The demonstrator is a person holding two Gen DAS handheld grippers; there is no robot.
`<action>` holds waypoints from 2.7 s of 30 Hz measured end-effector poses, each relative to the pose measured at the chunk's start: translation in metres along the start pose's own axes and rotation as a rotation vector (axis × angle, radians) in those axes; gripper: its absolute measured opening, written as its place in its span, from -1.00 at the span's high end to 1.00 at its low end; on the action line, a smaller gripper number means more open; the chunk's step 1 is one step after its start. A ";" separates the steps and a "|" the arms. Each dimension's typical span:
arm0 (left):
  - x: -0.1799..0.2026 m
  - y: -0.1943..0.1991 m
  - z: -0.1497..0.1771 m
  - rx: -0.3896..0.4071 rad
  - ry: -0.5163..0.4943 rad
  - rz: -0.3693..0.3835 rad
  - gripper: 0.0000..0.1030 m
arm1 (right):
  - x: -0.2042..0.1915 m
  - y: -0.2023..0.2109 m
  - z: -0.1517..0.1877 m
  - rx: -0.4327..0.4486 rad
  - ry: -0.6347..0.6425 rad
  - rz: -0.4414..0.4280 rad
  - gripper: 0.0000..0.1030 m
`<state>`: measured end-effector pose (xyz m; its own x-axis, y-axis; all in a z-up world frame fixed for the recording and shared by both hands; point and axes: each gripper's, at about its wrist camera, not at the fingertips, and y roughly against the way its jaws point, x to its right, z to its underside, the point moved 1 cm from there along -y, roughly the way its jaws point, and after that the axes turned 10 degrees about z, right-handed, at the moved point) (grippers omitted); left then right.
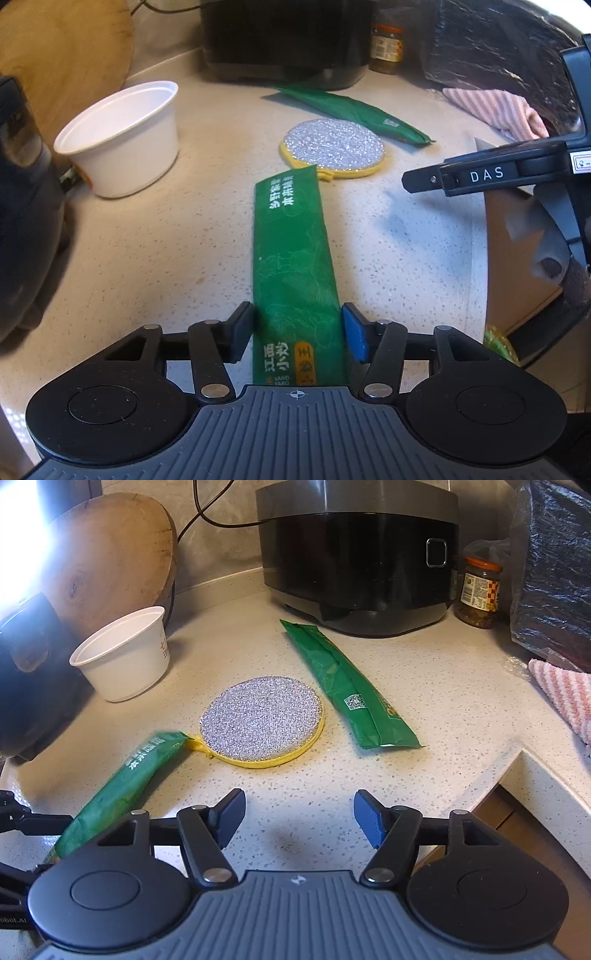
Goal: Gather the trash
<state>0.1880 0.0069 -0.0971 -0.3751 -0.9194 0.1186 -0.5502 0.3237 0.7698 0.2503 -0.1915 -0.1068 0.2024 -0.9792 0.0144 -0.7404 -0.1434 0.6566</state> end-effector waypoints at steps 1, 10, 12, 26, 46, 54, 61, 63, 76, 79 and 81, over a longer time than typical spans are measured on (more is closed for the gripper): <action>0.000 0.000 0.000 0.003 0.001 -0.001 -0.10 | 0.000 0.000 -0.001 0.002 0.001 -0.001 -0.28; -0.017 0.021 0.002 0.070 0.160 0.014 0.54 | -0.010 -0.011 -0.034 0.070 0.026 -0.063 -0.46; -0.025 0.032 0.003 0.108 0.209 0.029 0.55 | -0.010 -0.025 -0.044 0.057 -0.001 -0.089 -0.46; -0.042 0.054 0.001 0.171 0.319 0.093 0.56 | -0.019 -0.063 -0.048 0.023 0.021 -0.090 0.25; -0.039 0.001 -0.069 0.168 0.232 0.149 0.56 | 0.004 0.048 0.038 -0.041 -0.004 -0.108 0.83; -0.062 -0.051 -0.119 0.132 0.217 0.152 0.56 | 0.038 0.069 0.048 -0.018 -0.124 -0.025 -0.05; -0.043 -0.074 -0.123 0.072 0.162 0.254 0.56 | 0.059 0.067 0.059 -0.046 -0.211 0.005 -0.09; -0.037 -0.074 -0.119 0.057 0.172 0.313 0.56 | 0.062 0.065 0.060 -0.049 -0.234 0.006 -0.10; -0.035 -0.019 -0.076 0.145 0.285 0.270 0.56 | 0.031 0.047 0.022 0.006 -0.156 -0.053 -0.35; -0.050 -0.016 -0.073 0.146 0.314 0.210 0.56 | 0.019 0.025 -0.001 0.008 -0.135 -0.081 -0.35; -0.056 -0.020 -0.074 0.134 0.322 0.206 0.56 | 0.012 0.010 -0.014 0.006 -0.137 -0.118 -0.35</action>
<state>0.2752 0.0352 -0.0732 -0.2463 -0.8485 0.4685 -0.5884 0.5150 0.6233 0.2548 -0.2024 -0.0897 0.1993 -0.9659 -0.1655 -0.7209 -0.2589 0.6428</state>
